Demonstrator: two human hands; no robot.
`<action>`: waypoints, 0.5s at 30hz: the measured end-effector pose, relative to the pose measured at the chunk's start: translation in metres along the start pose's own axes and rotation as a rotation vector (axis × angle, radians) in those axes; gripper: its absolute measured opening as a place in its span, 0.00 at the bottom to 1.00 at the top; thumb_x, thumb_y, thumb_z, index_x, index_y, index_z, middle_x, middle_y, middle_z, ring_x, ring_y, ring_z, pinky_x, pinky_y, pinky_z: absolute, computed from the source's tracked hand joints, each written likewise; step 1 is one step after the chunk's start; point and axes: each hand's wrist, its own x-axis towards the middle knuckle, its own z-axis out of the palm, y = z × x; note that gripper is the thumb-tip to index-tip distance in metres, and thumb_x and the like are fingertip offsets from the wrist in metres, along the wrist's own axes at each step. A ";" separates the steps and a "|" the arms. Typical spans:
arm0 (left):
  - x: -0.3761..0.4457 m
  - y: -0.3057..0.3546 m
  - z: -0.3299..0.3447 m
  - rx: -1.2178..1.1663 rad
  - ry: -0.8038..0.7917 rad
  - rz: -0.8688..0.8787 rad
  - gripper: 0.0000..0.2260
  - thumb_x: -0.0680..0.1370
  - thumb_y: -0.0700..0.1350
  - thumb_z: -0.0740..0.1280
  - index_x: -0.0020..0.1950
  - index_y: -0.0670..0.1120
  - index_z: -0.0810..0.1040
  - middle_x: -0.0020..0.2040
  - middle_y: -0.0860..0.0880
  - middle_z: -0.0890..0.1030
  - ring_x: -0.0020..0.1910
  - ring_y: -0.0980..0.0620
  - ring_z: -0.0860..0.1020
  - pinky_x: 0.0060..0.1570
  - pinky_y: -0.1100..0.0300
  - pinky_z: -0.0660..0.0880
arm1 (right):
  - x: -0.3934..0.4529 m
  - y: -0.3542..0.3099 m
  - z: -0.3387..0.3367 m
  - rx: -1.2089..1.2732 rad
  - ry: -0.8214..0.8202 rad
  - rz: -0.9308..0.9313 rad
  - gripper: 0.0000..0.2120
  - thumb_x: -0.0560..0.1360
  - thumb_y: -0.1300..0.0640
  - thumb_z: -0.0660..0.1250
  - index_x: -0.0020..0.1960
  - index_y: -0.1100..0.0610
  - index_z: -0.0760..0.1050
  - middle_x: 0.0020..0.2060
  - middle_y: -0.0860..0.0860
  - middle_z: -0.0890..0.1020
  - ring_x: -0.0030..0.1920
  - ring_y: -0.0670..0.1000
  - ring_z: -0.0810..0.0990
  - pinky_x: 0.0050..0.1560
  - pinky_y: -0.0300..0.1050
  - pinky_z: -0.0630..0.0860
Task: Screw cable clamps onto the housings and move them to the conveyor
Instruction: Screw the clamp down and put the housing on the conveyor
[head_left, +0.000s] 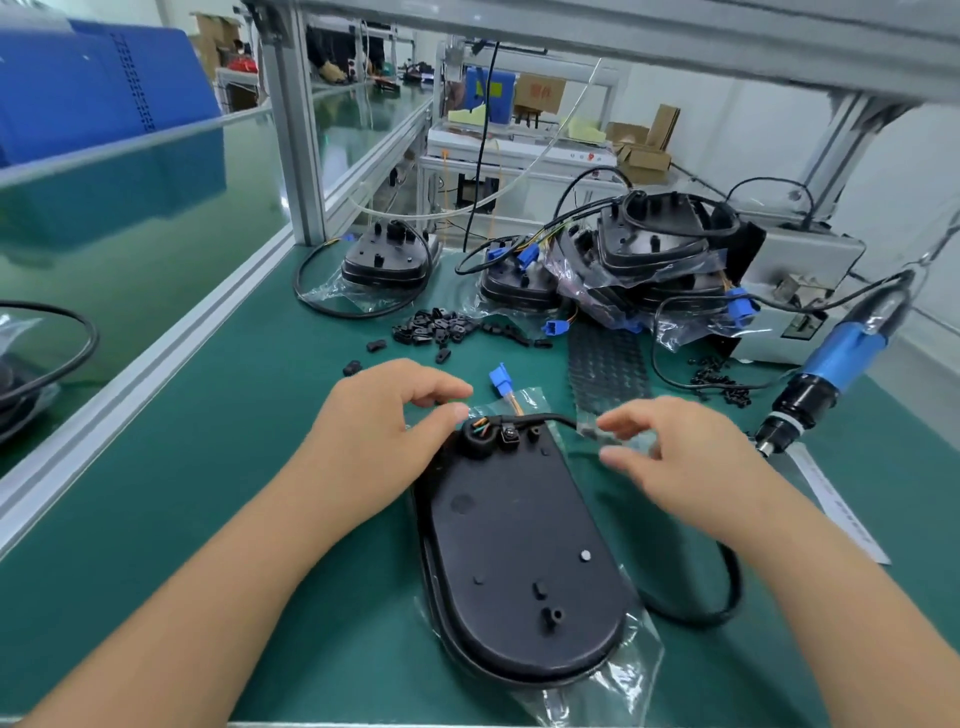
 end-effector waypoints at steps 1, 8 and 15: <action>-0.003 0.003 0.001 0.037 0.000 0.003 0.06 0.75 0.45 0.70 0.51 0.54 0.84 0.43 0.61 0.80 0.34 0.75 0.71 0.41 0.81 0.64 | 0.000 0.006 0.000 -0.113 -0.068 0.026 0.13 0.75 0.45 0.67 0.59 0.45 0.76 0.54 0.45 0.79 0.51 0.46 0.77 0.53 0.41 0.72; -0.012 0.024 0.008 0.194 0.061 0.024 0.08 0.78 0.51 0.66 0.54 0.56 0.82 0.50 0.59 0.80 0.54 0.57 0.74 0.54 0.66 0.67 | -0.028 0.016 -0.010 -0.159 0.053 0.080 0.13 0.73 0.37 0.65 0.45 0.46 0.71 0.44 0.42 0.77 0.44 0.45 0.77 0.47 0.46 0.76; -0.002 0.039 0.020 0.222 -0.010 0.029 0.08 0.78 0.50 0.65 0.53 0.57 0.82 0.47 0.58 0.79 0.51 0.56 0.74 0.51 0.66 0.67 | -0.067 0.003 0.003 -0.063 -0.194 -0.087 0.13 0.69 0.39 0.65 0.39 0.48 0.71 0.40 0.43 0.77 0.42 0.42 0.74 0.43 0.37 0.72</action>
